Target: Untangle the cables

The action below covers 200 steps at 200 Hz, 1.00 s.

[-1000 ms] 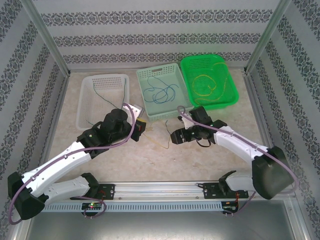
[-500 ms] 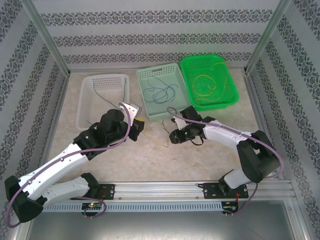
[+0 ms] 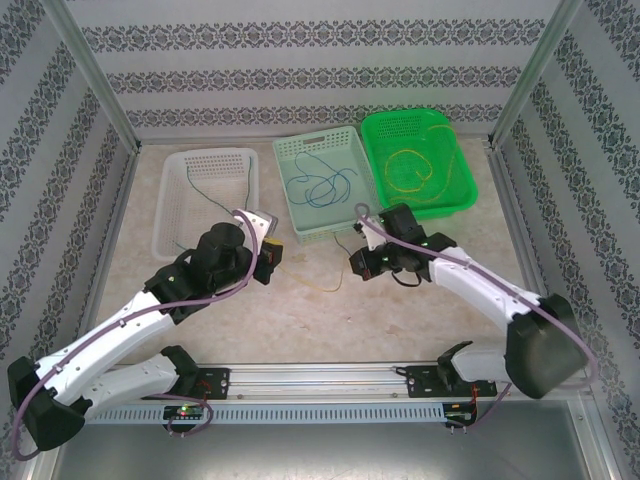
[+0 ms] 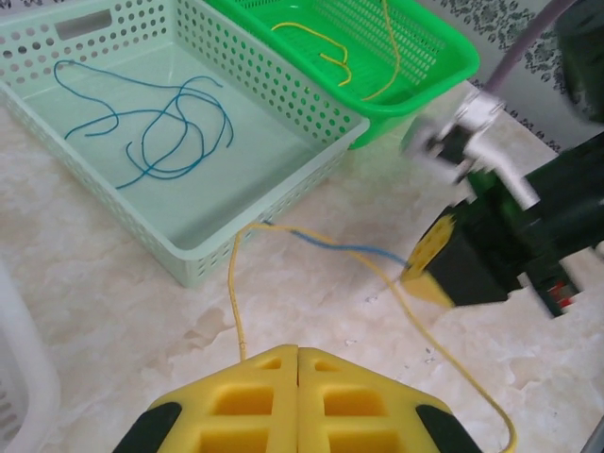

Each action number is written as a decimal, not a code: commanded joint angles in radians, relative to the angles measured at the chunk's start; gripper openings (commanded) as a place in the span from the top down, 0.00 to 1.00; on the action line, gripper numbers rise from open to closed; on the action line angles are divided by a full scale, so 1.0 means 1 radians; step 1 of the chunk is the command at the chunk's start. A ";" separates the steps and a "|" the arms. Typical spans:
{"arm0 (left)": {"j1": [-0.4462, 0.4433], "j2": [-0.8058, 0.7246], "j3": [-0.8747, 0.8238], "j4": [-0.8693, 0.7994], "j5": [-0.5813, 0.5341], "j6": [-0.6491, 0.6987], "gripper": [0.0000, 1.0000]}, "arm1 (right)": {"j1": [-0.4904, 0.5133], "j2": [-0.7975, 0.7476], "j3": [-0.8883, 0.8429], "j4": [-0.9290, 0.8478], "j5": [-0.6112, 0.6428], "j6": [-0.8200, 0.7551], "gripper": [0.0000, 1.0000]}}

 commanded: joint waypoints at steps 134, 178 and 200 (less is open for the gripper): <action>0.012 0.052 -0.130 0.064 0.124 -0.118 0.98 | -0.163 0.149 0.415 0.105 -0.072 0.162 1.00; 0.011 0.023 -0.161 0.105 0.132 -0.140 0.98 | -0.225 0.582 0.730 0.067 -0.027 0.268 1.00; 0.008 0.015 -0.145 0.093 0.134 -0.124 0.98 | -0.219 0.727 0.858 0.002 -0.021 0.247 0.86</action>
